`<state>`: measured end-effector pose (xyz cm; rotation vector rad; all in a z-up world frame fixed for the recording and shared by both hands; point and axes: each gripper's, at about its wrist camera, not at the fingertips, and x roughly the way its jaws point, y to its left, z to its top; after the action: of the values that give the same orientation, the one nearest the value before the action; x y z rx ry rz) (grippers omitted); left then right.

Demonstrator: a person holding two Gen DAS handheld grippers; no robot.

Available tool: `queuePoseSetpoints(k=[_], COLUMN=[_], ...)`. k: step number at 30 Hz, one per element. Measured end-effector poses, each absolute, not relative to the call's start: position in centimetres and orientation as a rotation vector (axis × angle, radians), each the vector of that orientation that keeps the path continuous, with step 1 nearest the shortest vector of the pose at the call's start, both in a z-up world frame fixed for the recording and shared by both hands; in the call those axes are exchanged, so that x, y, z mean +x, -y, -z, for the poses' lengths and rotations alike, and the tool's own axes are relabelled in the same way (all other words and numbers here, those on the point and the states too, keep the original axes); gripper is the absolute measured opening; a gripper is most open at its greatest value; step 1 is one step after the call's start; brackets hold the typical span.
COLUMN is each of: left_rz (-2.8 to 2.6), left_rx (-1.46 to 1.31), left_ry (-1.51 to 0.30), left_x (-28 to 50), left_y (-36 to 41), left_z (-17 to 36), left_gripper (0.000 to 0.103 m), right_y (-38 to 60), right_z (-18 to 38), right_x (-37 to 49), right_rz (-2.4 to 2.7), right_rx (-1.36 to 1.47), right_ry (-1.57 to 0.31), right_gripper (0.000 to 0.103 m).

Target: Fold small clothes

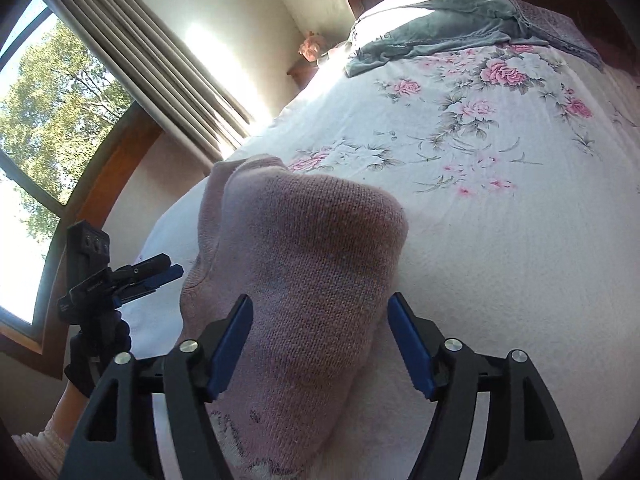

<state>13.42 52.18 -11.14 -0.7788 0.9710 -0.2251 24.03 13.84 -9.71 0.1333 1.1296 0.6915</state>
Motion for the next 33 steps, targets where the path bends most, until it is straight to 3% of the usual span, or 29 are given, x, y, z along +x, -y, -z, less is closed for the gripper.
queuePoseSetpoints(k=[10, 14, 21, 26, 28, 30, 33], left_rz=[0.329, 0.36, 0.469, 0.479, 0.462, 0.48, 0.541], left_rx=[-0.791, -0.803, -0.923, -0.922, -0.869, -0.858, -0.946], left_ry=[-1.102, -1.085, -1.005, -1.001, -1.013, -1.017, -0.978], left_x=[16.1, 17.2, 17.1, 16.5, 16.3, 16.0, 15.3], left_y=[-49.9, -49.3, -49.0, -48.1, -47.4, -46.7, -46.7], left_z=[16.4, 17.0, 17.4, 18.5, 18.0, 17.6, 17.6], left_gripper=[0.079, 0.088, 0.091, 0.09, 0.083, 0.053, 0.042], right_y=[-12.7, -12.9, -14.8, -16.7, -17.0, -16.8, -15.8], right_z=[13.1, 14.5, 16.7, 18.3, 18.1, 17.7, 16.6], right_x=[23.9, 24.5, 25.1, 25.1, 24.9, 24.6, 23.9], right_rz=[-0.726, -0.765, -0.804, -0.813, -0.808, -0.827, -0.868], right_rx=[0.242, 0.311, 0.354, 0.34, 0.335, 0.351, 0.414], right_ry=[-1.233, -1.261, -1.304, -1.322, -1.306, -1.294, -1.282], right_gripper=[0.077, 0.08, 0.093, 0.095, 0.088, 0.077, 0.066])
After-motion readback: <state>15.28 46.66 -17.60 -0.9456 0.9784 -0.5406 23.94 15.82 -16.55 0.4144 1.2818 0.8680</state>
